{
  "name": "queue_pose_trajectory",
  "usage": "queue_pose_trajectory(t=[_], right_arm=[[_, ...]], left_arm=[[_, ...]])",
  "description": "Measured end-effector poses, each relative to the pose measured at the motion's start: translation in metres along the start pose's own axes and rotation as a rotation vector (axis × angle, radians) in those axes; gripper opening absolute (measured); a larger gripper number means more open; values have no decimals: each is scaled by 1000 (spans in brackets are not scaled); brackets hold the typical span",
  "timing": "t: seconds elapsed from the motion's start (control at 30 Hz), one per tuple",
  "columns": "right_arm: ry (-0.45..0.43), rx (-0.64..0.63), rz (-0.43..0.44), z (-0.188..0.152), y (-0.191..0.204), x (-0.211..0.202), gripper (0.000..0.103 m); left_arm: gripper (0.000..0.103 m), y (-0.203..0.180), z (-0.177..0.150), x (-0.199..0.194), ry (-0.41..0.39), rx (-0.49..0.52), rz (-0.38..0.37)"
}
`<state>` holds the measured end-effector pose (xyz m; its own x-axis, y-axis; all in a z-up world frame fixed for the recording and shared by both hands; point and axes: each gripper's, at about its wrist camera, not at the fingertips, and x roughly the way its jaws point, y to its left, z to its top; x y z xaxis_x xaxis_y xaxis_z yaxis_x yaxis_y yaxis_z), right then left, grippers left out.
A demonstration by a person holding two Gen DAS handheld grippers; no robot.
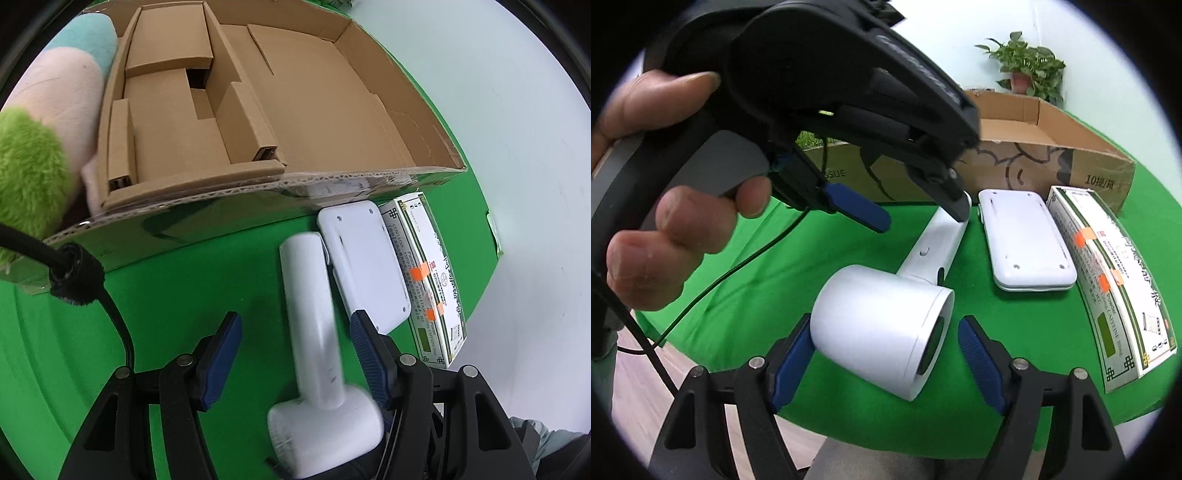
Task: Organize objects
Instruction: 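Lift the white hair dryer off the table with both grippers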
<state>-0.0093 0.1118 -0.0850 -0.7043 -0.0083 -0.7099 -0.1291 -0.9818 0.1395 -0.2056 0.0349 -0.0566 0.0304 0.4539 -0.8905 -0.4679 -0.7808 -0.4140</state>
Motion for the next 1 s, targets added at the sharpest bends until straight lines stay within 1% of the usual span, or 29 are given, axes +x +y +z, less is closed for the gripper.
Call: queue_pose_trajectory(t=[0.03, 0.1, 0.2, 0.33, 0.43, 0.53, 0.57, 0.6, 0.63, 0.67, 0.7, 0.73, 0.77, 0.8, 0.9, 1.0], right_arm=[[-8, 9, -13, -3, -2, -4, 65], [-19, 29, -35, -12, -9, -17, 63], [11, 35, -53, -20, -27, -20, 58], [19, 11, -55, -25, -41, -28, 57], [17, 8, -45, -28, -42, -35, 56], [36, -6, -38, -31, -38, -38, 56], [45, -12, -33, -33, -37, -40, 56], [51, -16, -31, -26, -40, -32, 56], [58, -22, -31, -26, -38, -32, 56], [59, -23, -31, -27, -38, -33, 57], [57, -17, -31, -29, -37, -33, 57], [61, -12, -28, -29, -37, -32, 59], [57, -11, -31, -28, -35, -33, 59], [58, -7, -30, -26, -37, -29, 59], [58, -10, -32, -22, -35, -28, 58], [60, -23, -45, -23, -30, -28, 57]], left_arm=[[59, 0, -1, 4, -1, -3, -3], [59, 1, -1, 4, -5, -7, -12], [59, 1, -2, 3, -6, -6, -26], [59, -3, -4, 10, 1, -4, -49], [59, -9, -5, 16, 1, -14, -44], [59, -10, -8, 18, 1, -22, -28], [59, -10, -9, 17, -7, -25, -23], [59, -10, -11, 16, -19, -30, -18], [59, -10, -12, 16, -29, -34, -15], [56, -10, -14, 15, -36, -34, -16], [54, -17, -16, 24, -46, -30, -13], [45, -19, -17, 25, -52, -22, -11], [42, -20, -19, 25, -52, -21, -28], [41, -22, -22, 30, -55, -20, -30], [38, -26, -25, 27, -71, -18, -13], [36, -27, -27, 24, -86, -28, -16]])
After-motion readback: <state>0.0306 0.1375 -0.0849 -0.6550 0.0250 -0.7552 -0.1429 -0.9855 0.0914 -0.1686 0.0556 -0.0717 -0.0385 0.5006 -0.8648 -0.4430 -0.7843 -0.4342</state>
